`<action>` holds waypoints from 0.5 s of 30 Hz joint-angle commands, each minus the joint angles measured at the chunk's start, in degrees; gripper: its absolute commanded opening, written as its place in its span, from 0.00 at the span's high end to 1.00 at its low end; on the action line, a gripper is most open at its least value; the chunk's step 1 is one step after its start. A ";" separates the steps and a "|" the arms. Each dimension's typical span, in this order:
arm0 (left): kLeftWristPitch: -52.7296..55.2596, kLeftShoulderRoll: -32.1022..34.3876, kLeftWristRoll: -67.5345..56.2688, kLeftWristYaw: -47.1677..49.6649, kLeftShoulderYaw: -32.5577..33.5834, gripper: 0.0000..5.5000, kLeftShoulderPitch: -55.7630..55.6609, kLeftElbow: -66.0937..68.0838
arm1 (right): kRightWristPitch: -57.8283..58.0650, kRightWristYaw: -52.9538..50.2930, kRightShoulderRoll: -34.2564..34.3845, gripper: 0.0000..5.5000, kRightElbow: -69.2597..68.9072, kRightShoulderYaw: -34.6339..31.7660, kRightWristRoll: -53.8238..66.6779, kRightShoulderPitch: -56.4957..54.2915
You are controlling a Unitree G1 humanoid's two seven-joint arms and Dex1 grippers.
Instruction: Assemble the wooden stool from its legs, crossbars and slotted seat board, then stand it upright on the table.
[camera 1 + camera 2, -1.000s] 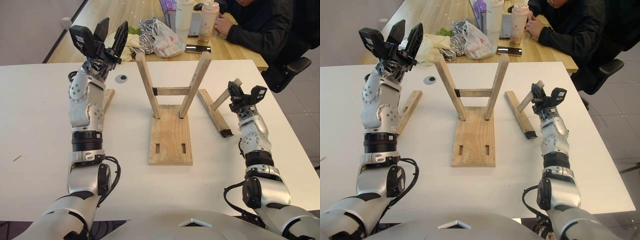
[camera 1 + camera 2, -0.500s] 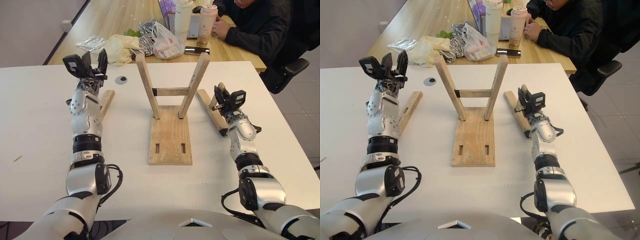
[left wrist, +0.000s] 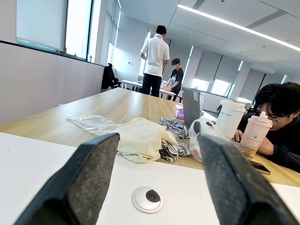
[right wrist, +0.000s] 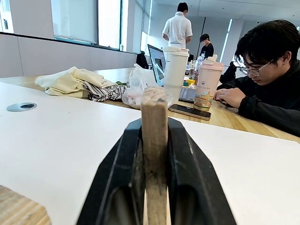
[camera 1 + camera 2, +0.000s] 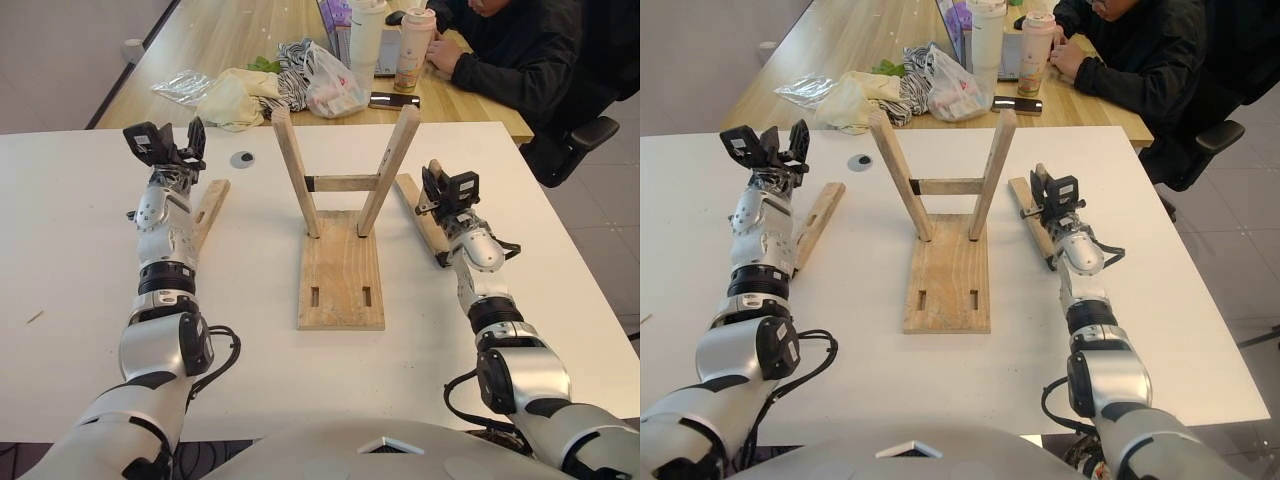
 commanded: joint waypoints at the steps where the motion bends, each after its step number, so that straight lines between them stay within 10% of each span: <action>1: -0.88 -0.21 0.90 0.18 -0.29 0.45 -0.73 0.76 | 12.43 1.47 -1.20 0.83 1.09 0.52 -0.67 7.92; 15: -0.67 -1.06 -0.17 3.03 1.72 0.45 3.25 -3.39 | 48.39 8.19 -11.72 0.43 -37.75 2.67 0.03 19.63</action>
